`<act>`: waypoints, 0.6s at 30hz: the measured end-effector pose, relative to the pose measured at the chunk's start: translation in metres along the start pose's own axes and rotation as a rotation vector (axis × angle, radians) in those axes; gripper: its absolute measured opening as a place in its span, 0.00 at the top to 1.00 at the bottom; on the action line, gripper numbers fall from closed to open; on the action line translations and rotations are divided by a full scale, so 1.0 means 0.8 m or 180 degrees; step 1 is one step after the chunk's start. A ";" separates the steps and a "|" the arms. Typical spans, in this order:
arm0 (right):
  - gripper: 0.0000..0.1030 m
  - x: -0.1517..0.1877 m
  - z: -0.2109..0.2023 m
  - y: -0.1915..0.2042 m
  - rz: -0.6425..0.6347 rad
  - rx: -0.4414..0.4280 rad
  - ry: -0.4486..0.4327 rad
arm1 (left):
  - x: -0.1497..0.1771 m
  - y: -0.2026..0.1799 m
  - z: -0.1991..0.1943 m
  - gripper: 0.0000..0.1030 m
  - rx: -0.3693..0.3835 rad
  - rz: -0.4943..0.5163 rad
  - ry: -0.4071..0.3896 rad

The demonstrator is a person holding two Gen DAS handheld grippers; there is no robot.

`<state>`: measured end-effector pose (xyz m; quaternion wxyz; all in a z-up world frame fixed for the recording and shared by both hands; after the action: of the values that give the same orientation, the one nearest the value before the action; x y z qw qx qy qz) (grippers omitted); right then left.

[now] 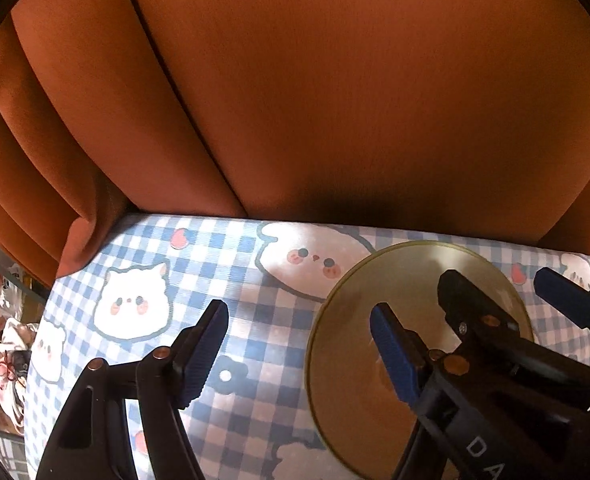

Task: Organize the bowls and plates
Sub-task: 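Lift the green-rimmed bowl off the cloth with both grippers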

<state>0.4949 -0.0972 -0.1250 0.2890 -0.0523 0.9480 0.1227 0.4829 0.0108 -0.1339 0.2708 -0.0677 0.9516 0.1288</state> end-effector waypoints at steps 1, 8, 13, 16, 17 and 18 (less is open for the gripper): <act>0.21 0.000 0.004 -0.001 0.0007 0.0016 0.0001 | 0.000 0.000 0.003 0.27 0.0005 -0.0003 0.0009; 0.25 0.003 0.021 -0.002 0.0006 0.0040 -0.0003 | 0.009 -0.006 0.022 0.40 0.0134 -0.0031 0.0140; 0.54 0.006 0.028 -0.006 0.0051 0.0012 0.0079 | 0.012 -0.015 0.021 0.55 0.0219 0.0014 0.0143; 0.63 0.008 0.029 -0.009 0.0091 -0.0071 0.0116 | 0.014 -0.018 0.017 0.62 0.0213 0.0019 0.0136; 0.65 0.010 0.028 -0.009 0.0112 -0.0097 0.0134 | 0.015 -0.018 0.015 0.64 0.0191 0.0023 0.0130; 0.68 0.010 0.027 -0.010 0.0118 -0.0101 0.0137 | 0.015 -0.017 0.014 0.66 0.0171 0.0029 0.0129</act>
<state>0.5010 -0.0996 -0.1483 0.2654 -0.0419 0.9527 0.1419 0.4808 0.0001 -0.1525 0.2526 -0.0587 0.9603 0.1031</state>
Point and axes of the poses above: each gripper's, at about its wrist camera, not at the fingertips, and z roughly the way its jaws point, y to its left, x to its underside, the point moved 6 cm from there along z, roughly the way its jaws point, and after that the axes turned 10 degrees about -x, right-handed, at the moved point
